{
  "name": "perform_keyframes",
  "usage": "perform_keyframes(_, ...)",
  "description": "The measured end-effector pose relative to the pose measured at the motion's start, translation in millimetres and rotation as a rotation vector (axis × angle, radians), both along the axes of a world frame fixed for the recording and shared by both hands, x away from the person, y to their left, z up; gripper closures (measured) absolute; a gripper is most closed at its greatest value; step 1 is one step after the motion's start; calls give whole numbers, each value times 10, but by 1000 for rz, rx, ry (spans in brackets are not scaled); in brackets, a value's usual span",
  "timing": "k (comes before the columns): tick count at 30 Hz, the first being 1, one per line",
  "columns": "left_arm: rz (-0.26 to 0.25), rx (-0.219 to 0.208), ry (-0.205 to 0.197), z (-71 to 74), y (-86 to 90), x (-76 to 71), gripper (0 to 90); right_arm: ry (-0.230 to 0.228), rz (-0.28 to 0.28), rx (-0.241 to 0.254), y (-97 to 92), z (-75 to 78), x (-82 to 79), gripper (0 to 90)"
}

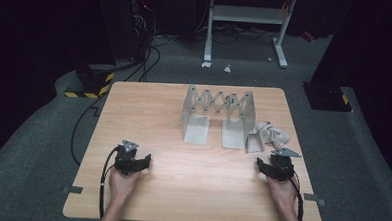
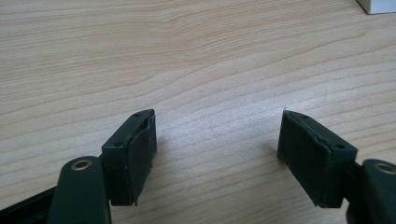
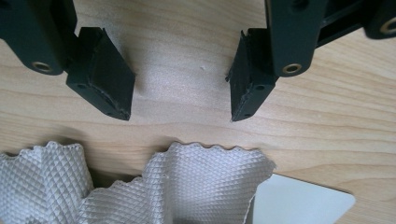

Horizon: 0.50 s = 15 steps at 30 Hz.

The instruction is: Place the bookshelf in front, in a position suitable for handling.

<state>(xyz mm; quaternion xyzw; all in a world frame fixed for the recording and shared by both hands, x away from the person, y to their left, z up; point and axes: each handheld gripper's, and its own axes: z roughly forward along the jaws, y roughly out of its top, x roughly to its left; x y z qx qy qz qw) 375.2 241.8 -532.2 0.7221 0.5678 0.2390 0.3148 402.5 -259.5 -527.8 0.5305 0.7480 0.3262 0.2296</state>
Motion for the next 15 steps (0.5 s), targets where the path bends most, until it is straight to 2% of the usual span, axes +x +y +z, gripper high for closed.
perform_keyframes(4,-19,-13,-12,29,-34,-10,285,-1,11,19,4,19,-24,405)
perform_keyframes(5,-23,-27,-13,33,-36,-10,285,-5,24,30,19,31,-35,412)
perform_keyframes(8,-29,-35,-10,32,-42,-10,285,-13,36,32,32,38,-42,415)
perform_keyframes(10,-54,-61,-8,39,-50,-18,313,-13,42,35,34,44,-43,420)
perform_keyframes(15,-100,-89,4,65,-77,-7,349,-23,53,31,50,89,-69,492)
